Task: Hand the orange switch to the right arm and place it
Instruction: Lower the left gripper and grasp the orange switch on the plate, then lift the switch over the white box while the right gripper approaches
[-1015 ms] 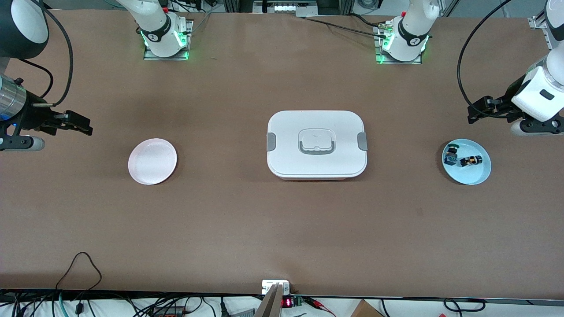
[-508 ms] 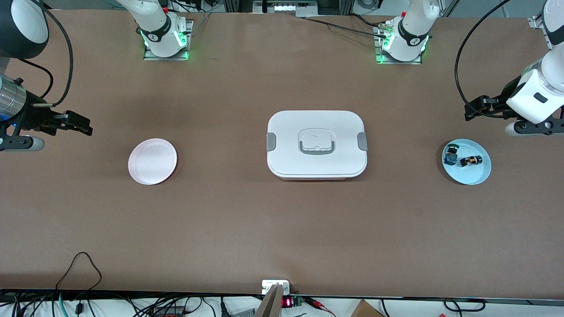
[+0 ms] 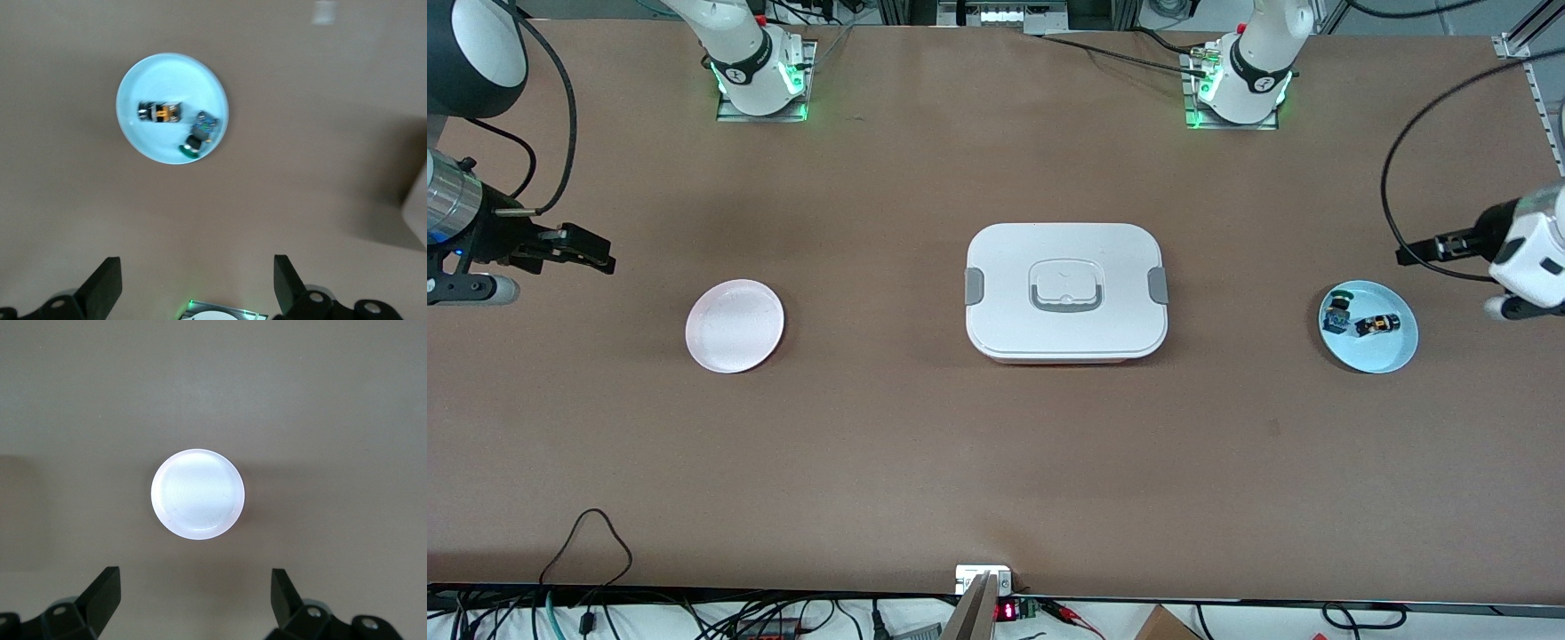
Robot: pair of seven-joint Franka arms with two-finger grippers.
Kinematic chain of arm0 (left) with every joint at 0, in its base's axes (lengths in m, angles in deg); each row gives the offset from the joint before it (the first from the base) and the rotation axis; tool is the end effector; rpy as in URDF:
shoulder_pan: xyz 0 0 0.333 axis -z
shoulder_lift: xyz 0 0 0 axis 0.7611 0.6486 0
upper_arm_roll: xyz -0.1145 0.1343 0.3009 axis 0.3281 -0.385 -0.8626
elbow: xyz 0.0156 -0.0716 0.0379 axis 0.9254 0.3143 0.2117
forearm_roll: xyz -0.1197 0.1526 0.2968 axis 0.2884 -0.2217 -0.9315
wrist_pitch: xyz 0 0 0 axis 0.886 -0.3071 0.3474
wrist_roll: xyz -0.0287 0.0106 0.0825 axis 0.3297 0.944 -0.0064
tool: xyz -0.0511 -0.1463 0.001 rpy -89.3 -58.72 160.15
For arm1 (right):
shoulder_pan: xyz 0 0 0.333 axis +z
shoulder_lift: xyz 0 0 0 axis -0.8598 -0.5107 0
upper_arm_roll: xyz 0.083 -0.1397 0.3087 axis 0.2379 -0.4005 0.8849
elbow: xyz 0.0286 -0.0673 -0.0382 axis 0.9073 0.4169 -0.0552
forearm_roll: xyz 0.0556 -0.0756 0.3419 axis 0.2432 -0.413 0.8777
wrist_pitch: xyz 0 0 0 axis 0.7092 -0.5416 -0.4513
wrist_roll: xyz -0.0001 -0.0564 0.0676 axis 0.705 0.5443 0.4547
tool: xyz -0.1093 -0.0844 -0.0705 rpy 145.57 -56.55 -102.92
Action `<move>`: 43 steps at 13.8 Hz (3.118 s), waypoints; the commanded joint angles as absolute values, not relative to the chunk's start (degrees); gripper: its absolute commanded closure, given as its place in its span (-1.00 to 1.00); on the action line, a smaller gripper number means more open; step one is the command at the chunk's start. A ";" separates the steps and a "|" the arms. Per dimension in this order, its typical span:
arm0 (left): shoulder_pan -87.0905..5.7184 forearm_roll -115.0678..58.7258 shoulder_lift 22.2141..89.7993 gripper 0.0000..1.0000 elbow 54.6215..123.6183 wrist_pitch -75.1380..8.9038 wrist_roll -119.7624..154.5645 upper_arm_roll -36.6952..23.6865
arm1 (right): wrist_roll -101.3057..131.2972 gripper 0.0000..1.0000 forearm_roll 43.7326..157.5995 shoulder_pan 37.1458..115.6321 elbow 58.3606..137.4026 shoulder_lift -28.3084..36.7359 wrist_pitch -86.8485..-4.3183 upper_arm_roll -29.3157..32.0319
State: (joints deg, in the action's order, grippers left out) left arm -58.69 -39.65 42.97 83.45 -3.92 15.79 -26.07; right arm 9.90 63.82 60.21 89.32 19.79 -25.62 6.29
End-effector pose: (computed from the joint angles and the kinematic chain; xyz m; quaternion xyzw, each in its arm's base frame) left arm 0.5340 0.1045 0.4621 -0.9779 -0.1288 0.1638 0.0161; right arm 0.5635 0.0045 0.5404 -0.9997 -0.0029 0.0242 0.0001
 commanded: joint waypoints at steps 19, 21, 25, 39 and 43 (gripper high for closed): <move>-69.42 -40.59 52.79 -0.99 110.52 -60.88 4.71 -25.62 | 9.79 -1.00 63.82 60.61 89.47 20.56 -26.90 6.98; -69.42 -40.24 54.28 -0.97 110.52 -61.06 4.88 -25.53 | 9.79 -1.00 64.25 60.70 89.47 20.38 -28.13 6.90; -69.42 -39.80 55.96 -0.96 110.35 -61.06 5.06 -25.18 | 9.88 -1.00 64.70 61.49 89.47 19.76 -30.42 6.90; -69.25 -39.80 55.88 0.59 108.95 -57.83 4.89 -24.92 | 9.79 -1.00 64.52 64.04 105.27 21.08 -40.94 6.98; -68.98 -39.98 53.15 0.62 101.67 -47.21 0.68 -24.13 | 10.48 -1.00 64.61 64.56 108.81 21.96 -44.66 7.07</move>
State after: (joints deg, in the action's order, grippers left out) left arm -68.75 -39.63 55.24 105.73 -53.60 3.82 -24.86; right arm 9.95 63.96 64.27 106.02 18.90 -43.51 6.99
